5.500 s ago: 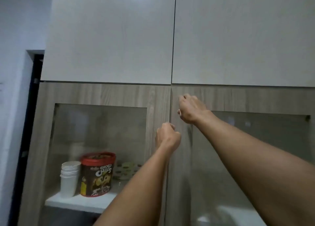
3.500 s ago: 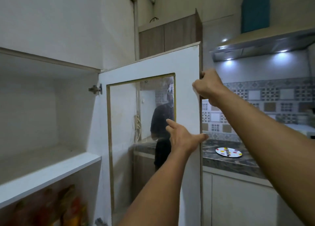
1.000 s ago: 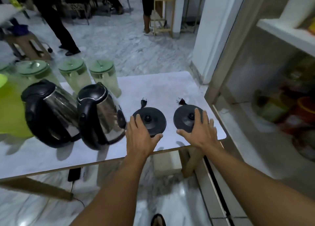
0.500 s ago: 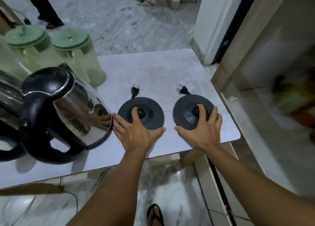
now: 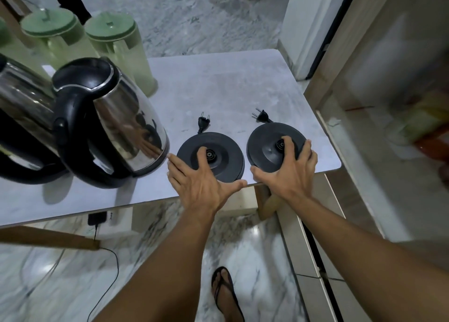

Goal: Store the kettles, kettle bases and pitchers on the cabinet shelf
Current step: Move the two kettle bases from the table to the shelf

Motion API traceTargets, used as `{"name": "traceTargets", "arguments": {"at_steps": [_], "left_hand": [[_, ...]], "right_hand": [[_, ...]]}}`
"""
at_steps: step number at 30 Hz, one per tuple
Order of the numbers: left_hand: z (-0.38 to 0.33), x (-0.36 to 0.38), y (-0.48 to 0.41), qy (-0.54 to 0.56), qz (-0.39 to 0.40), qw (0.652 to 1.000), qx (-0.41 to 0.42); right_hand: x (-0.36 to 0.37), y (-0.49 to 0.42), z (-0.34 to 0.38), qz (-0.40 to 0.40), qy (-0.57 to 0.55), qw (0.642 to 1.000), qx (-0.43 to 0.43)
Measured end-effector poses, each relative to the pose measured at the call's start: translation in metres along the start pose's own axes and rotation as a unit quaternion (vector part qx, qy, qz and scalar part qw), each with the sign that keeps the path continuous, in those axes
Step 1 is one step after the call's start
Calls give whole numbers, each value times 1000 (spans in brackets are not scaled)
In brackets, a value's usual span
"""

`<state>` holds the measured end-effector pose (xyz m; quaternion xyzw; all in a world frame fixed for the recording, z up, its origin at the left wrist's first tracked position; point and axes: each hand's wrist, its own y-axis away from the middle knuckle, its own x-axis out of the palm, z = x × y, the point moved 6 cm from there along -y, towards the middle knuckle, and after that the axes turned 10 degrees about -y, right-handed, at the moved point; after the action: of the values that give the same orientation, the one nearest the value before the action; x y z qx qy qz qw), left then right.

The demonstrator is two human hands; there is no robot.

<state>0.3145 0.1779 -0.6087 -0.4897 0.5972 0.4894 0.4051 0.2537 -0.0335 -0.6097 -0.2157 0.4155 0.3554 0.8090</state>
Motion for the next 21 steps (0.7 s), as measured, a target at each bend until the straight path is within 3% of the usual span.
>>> {"name": "traceTargets", "arguments": {"at_steps": [21], "left_hand": [[-10,-15,12,-74,-4,995,71]], "right_hand": [[-14,9,-4,25,-10,1000,-10]]}}
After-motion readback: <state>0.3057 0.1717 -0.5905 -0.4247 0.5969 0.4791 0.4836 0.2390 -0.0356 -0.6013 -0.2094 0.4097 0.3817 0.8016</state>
